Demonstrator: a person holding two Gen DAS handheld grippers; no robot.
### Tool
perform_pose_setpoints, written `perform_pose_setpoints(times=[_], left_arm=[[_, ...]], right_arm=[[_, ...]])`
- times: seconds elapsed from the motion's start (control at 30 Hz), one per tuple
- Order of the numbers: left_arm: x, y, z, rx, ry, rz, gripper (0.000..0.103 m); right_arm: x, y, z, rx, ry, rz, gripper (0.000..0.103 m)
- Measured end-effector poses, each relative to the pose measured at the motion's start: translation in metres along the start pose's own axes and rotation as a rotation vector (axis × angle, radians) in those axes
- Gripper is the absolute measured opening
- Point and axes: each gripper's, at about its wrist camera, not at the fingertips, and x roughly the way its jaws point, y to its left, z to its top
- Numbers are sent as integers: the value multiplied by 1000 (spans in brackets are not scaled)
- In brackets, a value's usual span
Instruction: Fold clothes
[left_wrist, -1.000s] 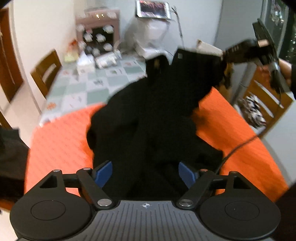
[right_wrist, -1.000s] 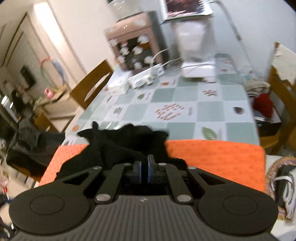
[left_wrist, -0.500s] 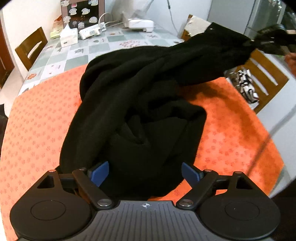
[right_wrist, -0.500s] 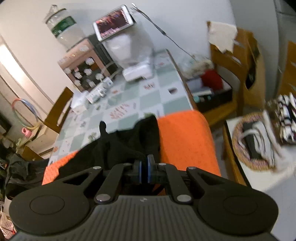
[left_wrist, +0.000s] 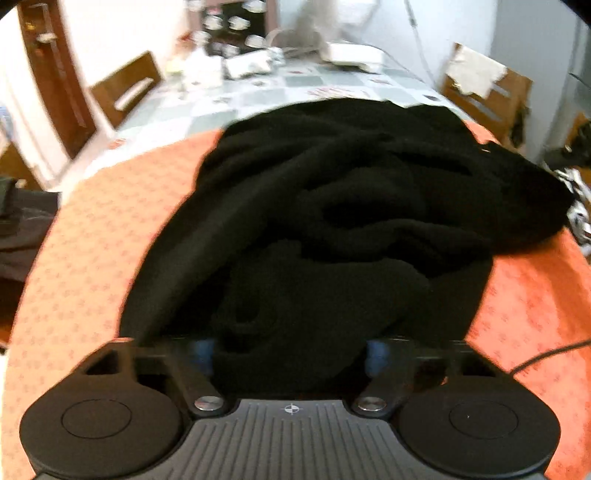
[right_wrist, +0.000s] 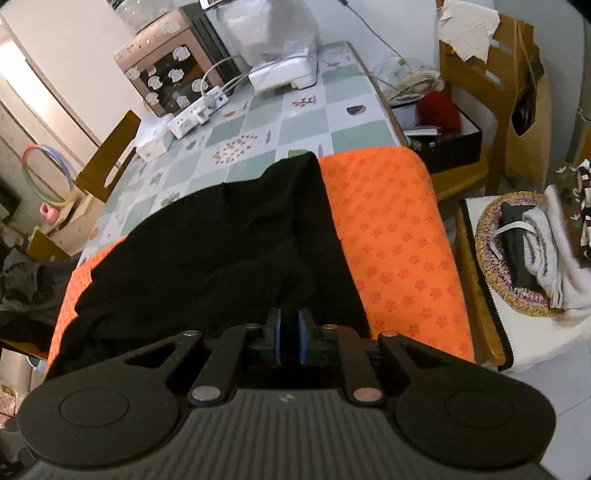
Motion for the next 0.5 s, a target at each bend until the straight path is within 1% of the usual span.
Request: perform_pose_setpoints(times=[0.03,0.07,0.1,0.13,0.17,0.23,0.27,0.33,0.4,0.5], left_arm=[[-3,4,0,-15,-5,18,40],[-7,10,1,-44,-18,21,35],[-12,16,2,-68,-33,28,29],[-18,19,4,-77,-53,50,26],[-24,23,6,-85,-73,72,25],[-35,31,15,-96,-116,126,22],[-40,36,20,-106,-134,150,22],[-49,50,34,-124,-172,190,22],[-55,64,52,-133,-199,221,21],[-58,85,86,-122,-241,273,21]], right_arm=[[4,0,0,-4,6,5,14],[7,-1,-1,-9,12,9,16],[10,-1,-2,-17,20,6,22],[13,-1,-4,-25,28,3,28],[15,-1,-5,-38,35,-4,30],[16,2,-9,-77,50,-5,40],[16,4,-11,-97,55,-2,43],[15,8,-14,-137,67,20,54],[13,14,-19,-174,76,37,57],[10,24,-25,-224,88,50,57]])
